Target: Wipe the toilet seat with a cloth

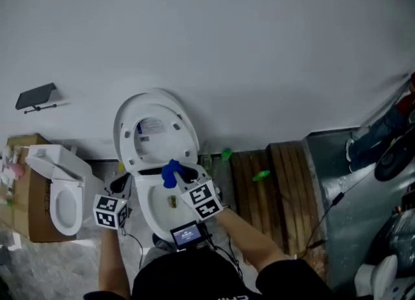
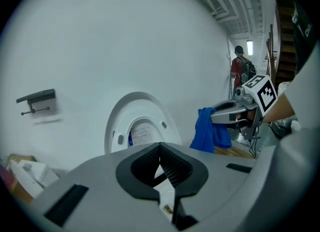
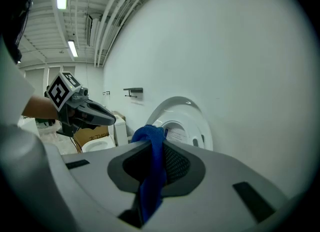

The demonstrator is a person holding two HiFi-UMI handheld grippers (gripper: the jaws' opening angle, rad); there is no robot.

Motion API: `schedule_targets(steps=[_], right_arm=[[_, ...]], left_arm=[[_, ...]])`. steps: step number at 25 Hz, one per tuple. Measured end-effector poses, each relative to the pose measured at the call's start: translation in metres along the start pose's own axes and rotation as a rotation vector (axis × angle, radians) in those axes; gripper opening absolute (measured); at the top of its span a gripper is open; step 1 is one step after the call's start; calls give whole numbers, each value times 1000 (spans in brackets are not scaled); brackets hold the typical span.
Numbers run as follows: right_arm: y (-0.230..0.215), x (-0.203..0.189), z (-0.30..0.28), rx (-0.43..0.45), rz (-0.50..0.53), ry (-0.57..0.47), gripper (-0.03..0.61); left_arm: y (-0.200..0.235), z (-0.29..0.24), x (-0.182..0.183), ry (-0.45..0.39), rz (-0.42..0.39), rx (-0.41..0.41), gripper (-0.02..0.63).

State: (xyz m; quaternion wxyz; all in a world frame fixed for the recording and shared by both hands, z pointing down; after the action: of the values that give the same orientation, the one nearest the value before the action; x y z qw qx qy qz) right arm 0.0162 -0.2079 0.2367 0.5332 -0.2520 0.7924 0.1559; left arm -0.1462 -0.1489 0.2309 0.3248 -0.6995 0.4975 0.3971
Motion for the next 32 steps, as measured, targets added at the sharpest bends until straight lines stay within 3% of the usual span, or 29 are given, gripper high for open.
schedule_targets(steps=[5, 8, 13, 22, 27, 32], right_arm=[[5, -18, 7, 38, 5, 22, 48], [15, -27, 22, 15, 4, 19, 48], [45, -46, 58, -28, -44, 29, 47], [154, -88, 133, -140, -114, 27, 48], [225, -111, 177, -166, -121, 32, 48], [277, -126, 222, -192, -134, 47, 48]], left_arm=[[-22, 17, -24, 31, 26, -1, 12], [-32, 33, -45, 78, 19, -1, 11], [-50, 71, -62, 56, 8, -44, 12], [-92, 181, -121, -13, -17, -128, 12], [-112, 245, -167, -15, -11, -152, 12], [-140, 298, -188, -46, 12, -216, 12]])
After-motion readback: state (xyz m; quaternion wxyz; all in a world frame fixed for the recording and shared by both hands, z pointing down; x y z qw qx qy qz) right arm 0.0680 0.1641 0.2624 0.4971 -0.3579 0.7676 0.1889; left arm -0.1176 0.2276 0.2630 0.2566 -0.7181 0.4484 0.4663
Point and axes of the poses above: the fingertips, and each gripper's own axes: z backward along the fingers, y to its left, x out of its top, the point moved 2 cm from there along z, backward along the fingers, and after that the axes turned 2 degrees about -z, right-handed, at the moved point
